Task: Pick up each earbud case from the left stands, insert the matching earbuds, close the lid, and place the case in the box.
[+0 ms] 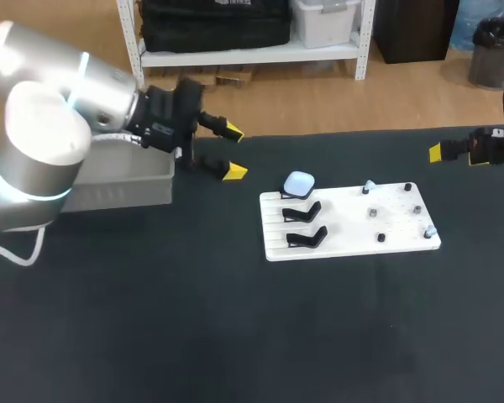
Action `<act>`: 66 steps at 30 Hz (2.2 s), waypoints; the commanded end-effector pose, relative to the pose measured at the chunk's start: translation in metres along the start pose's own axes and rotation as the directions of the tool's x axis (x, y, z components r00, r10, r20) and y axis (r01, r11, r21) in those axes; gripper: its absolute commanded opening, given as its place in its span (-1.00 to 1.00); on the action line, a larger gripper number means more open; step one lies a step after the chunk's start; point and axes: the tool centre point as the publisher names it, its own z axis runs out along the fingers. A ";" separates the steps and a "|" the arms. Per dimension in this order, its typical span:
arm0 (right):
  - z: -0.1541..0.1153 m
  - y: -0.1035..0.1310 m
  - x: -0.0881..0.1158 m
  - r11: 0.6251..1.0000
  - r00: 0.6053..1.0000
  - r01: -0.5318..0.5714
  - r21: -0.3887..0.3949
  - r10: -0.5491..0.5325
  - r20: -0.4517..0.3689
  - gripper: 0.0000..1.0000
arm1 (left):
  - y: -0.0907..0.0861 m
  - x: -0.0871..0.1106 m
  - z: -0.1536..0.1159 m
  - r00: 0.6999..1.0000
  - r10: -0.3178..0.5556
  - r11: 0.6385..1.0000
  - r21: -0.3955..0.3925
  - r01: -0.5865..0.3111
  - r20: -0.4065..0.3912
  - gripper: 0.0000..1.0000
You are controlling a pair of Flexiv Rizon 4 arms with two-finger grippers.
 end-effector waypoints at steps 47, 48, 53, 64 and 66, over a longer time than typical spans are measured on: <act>0.000 0.000 0.000 1.000 1.000 0.000 0.003 0.000 -0.001 1.00 | 0.031 0.040 0.120 0.998 -0.020 0.994 0.108 0.013 0.066 0.49; 0.000 0.000 0.000 1.000 1.000 0.000 0.003 0.000 -0.001 1.00 | 0.031 0.040 0.120 0.998 -0.021 0.994 0.108 0.013 0.067 0.46; 0.000 0.000 0.000 1.000 1.000 0.000 0.003 0.000 -0.001 1.00 | 0.028 0.041 0.123 0.997 -0.017 0.994 0.109 0.008 0.080 0.56; 0.000 0.000 0.000 1.000 1.000 0.000 0.003 0.000 -0.001 1.00 | 0.027 0.039 0.127 0.993 -0.018 0.995 0.096 0.007 0.115 0.22; 0.000 0.000 0.000 1.000 1.000 0.000 0.003 0.000 -0.001 1.00 | 0.025 0.039 0.128 0.993 -0.016 0.995 0.100 0.004 0.117 0.18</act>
